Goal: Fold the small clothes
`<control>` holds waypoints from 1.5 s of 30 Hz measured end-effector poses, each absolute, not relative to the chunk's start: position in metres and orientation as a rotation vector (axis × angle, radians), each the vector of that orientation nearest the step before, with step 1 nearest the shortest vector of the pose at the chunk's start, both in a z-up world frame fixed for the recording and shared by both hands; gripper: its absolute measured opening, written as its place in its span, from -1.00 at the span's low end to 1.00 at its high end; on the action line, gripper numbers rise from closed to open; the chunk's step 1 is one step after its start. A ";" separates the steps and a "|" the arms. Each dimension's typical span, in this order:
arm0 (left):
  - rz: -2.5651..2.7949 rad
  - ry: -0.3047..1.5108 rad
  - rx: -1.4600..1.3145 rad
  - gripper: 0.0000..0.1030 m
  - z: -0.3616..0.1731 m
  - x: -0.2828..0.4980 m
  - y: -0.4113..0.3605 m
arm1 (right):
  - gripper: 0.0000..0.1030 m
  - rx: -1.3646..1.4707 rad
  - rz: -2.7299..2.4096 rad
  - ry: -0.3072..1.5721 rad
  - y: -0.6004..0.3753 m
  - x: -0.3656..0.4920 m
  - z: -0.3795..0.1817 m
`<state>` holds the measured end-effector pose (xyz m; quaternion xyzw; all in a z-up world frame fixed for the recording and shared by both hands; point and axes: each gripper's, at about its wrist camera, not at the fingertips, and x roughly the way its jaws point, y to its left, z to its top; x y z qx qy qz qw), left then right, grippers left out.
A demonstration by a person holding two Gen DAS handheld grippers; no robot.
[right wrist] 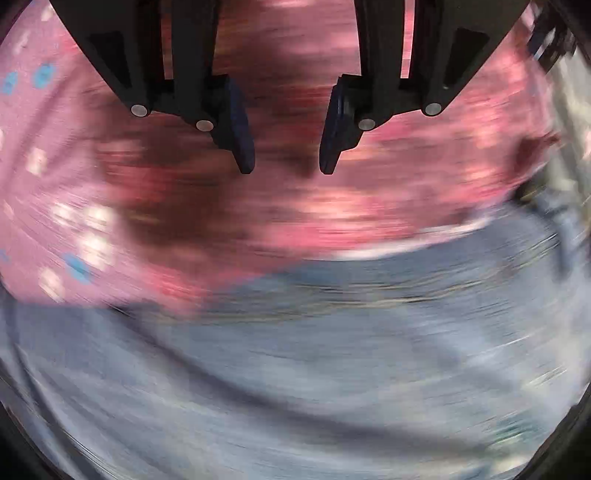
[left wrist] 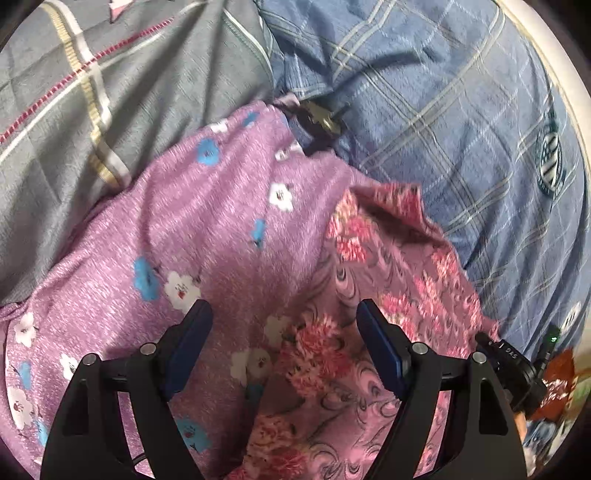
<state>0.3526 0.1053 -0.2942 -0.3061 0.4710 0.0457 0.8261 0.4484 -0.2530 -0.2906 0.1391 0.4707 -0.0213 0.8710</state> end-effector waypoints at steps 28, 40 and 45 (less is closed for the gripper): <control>-0.110 0.945 -0.359 0.56 -0.261 0.352 0.052 | -0.19 0.434 0.246 0.928 -0.212 0.357 -0.268; -0.111 1.020 -0.230 0.57 -0.280 0.335 0.019 | 0.06 0.667 0.197 0.930 -0.280 0.261 -0.286; -0.191 0.995 -0.371 0.57 -0.270 0.283 0.028 | 0.20 0.831 0.161 0.865 -0.324 0.213 -0.296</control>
